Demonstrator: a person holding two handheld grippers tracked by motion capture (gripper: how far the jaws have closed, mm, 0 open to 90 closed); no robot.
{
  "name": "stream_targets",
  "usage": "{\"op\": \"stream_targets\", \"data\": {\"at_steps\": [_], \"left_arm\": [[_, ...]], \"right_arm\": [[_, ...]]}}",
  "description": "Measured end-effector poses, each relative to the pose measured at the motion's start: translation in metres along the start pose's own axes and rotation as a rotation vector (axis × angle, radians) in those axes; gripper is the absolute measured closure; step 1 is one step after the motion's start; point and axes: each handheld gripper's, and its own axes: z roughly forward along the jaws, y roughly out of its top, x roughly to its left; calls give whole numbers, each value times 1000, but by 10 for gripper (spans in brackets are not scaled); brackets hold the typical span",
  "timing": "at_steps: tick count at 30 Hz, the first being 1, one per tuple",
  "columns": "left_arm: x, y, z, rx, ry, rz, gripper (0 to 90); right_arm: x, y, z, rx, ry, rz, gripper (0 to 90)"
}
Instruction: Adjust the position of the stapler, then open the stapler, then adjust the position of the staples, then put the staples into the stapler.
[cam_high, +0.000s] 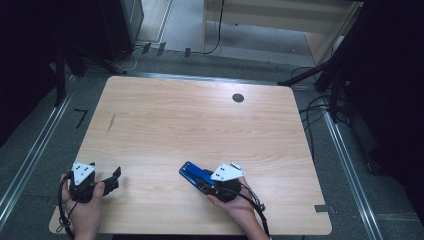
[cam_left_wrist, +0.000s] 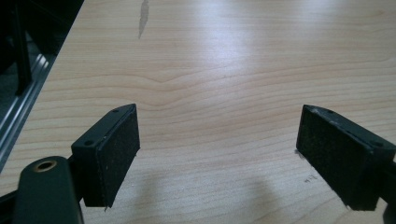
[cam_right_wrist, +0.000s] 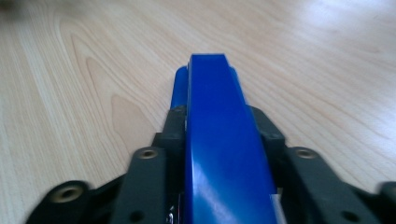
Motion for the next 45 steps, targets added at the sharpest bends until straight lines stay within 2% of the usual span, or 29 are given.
{"op": "stream_targets", "data": {"at_steps": [2,3,5,7,8,9,11,13,14,17,20,22,23,24,26,29,31,33,34,35,36,38,43,45], "left_arm": [[0,0,-1,-8,-16,-2,137],[-2,1,-3,-15,-16,-3,135],[-5,3,-5,-25,-37,-19,138],[-14,4,-6,-23,-18,19,167],[-20,4,-6,-27,-11,38,217],[-27,3,-6,-28,-22,54,269],[-36,3,-5,-34,-67,69,363],[-47,3,-3,-29,-119,87,460],[-51,3,-3,-25,-137,89,516],[-68,4,0,-7,-219,105,622],[-84,6,2,-5,-284,124,720],[-96,7,4,-2,-343,139,821],[-103,7,4,-4,-392,143,863],[-109,7,4,-6,-424,152,900],[-119,7,5,5,-475,171,900],[-138,8,6,16,-545,202,900],[-150,7,8,40,-576,220,900],[-161,6,11,82,-570,244,900],[-164,6,12,88,-577,240,900],[-167,7,14,106,-590,229,900],[-170,7,15,107,-587,238,900],[-176,8,19,109,-580,270,900],[-184,8,28,107,-573,284,900],[-186,9,28,95,-584,308,900]], "right_arm": [[-1,1,-5,-9,-5,25,443],[-2,1,-9,-15,-7,34,423],[-5,0,-19,-29,-6,52,452],[-6,-3,-27,-43,-1,59,464],[-5,-5,-32,-41,-22,65,459],[-5,-7,-36,-40,-29,63,461],[-3,-12,-45,-53,-48,59,466],[-3,-16,-54,-67,-53,73,466],[-2,-18,-60,-78,-71,78,483],[0,-25,-71,-99,-121,91,519],[-1,-32,-81,-102,-126,101,566],[-1,-38,-85,-88,-126,116,624],[-1,-40,-86,-81,-120,118,681],[-1,-43,-87,-77,-119,159,733],[-2,-46,-87,-63,-125,201,774],[-3,-45,-85,-66,-129,204,775],[-2,-43,-81,-68,-122,180,754],[0,-41,-78,-60,-132,151,752],[1,-40,-75,-54,-114,156,758],[2,-41,-74,-52,-120,157,776],[3,-41,-73,-45,-157,166,785],[1,-42,-73,-34,-185,200,794],[-1,-45,-74,-26,-155,210,879],[-2,-44,-74,-25,-148,211,900]]}}
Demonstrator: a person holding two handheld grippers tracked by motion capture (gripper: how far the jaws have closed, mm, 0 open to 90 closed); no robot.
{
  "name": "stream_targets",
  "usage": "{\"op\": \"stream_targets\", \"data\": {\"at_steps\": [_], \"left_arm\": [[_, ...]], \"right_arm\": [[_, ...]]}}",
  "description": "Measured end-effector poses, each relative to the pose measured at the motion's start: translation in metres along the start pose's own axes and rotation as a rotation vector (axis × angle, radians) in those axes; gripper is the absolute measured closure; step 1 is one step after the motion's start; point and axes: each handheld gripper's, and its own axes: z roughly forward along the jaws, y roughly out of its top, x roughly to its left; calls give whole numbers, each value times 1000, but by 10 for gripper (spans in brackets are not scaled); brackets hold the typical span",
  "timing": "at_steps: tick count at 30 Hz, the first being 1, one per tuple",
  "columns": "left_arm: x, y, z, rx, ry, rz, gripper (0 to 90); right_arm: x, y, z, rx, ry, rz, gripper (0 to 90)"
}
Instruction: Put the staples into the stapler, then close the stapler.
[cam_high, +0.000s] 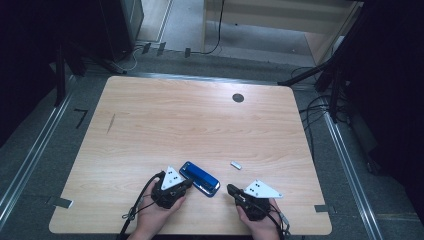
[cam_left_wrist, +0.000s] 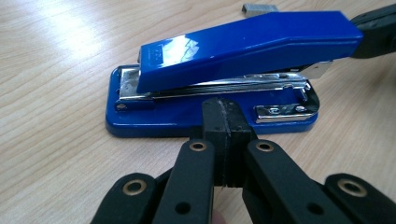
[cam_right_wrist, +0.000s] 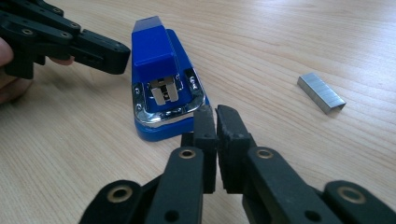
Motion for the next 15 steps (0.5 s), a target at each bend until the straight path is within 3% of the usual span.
{"op": "stream_targets", "data": {"at_steps": [12,15], "left_arm": [[-4,2,4,6,4,22,900],[-5,3,5,19,37,14,900]], "right_arm": [[7,0,9,39,12,12,900],[9,1,11,36,28,22,900]]}}
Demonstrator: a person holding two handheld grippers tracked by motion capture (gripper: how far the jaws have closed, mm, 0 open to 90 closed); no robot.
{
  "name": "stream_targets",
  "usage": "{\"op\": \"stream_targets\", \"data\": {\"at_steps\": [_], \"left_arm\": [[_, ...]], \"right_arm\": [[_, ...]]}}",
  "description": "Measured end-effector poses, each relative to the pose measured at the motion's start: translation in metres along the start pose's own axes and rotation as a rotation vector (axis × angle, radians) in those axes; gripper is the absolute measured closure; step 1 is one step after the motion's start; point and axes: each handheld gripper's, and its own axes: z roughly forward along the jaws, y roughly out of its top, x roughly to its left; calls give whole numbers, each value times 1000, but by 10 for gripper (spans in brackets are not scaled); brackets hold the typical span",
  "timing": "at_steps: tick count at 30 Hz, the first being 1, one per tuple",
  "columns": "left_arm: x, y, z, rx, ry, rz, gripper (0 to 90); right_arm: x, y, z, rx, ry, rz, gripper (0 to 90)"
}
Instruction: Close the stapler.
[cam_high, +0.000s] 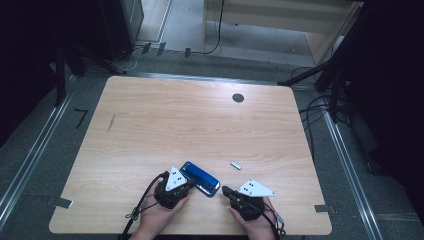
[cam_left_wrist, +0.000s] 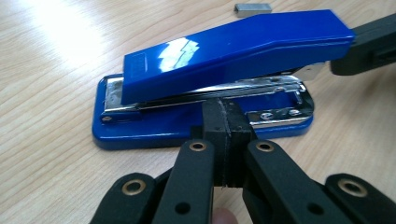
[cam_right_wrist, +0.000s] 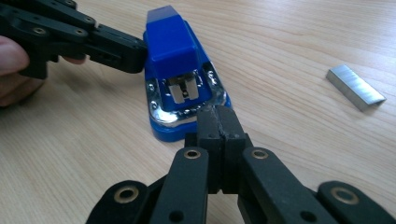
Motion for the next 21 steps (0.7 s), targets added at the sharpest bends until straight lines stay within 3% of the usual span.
{"op": "stream_targets", "data": {"at_steps": [11,21], "left_arm": [[1,0,0,11,-21,-2,900],[0,0,0,-1,-6,9,900]], "right_arm": [[2,1,0,6,4,-22,900],[3,0,3,19,7,-28,900]]}}
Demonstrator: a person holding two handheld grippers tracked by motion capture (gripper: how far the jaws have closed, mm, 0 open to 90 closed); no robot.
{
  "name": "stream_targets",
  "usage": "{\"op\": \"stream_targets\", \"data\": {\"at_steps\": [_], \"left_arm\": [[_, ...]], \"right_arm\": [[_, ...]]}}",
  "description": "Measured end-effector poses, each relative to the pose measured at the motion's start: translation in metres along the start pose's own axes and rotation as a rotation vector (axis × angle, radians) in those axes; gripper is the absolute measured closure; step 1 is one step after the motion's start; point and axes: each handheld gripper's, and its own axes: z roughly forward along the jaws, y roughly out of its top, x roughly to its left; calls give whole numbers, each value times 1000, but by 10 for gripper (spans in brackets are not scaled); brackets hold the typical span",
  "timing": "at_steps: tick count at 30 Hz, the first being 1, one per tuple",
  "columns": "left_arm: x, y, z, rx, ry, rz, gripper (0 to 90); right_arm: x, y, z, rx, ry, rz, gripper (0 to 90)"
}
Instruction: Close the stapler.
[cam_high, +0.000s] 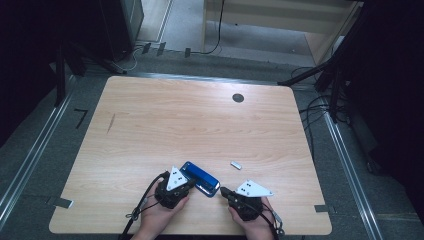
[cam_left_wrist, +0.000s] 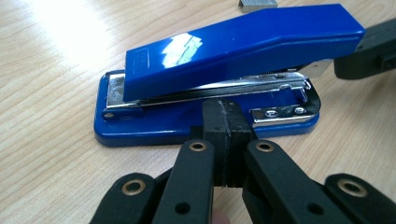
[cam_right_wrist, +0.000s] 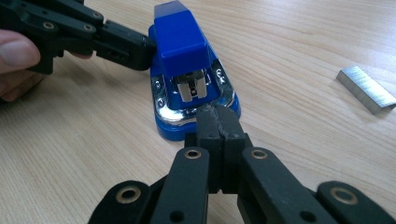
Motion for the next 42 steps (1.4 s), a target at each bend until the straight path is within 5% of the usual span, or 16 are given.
{"op": "stream_targets", "data": {"at_steps": [16,22,42], "left_arm": [[-5,2,3,1,3,42,900],[-1,2,4,2,-8,8,900],[1,3,4,2,-21,-9,900]], "right_arm": [[3,5,8,-14,6,-15,900],[3,6,9,-9,7,-20,900],[10,12,3,-52,38,-52,900]]}}
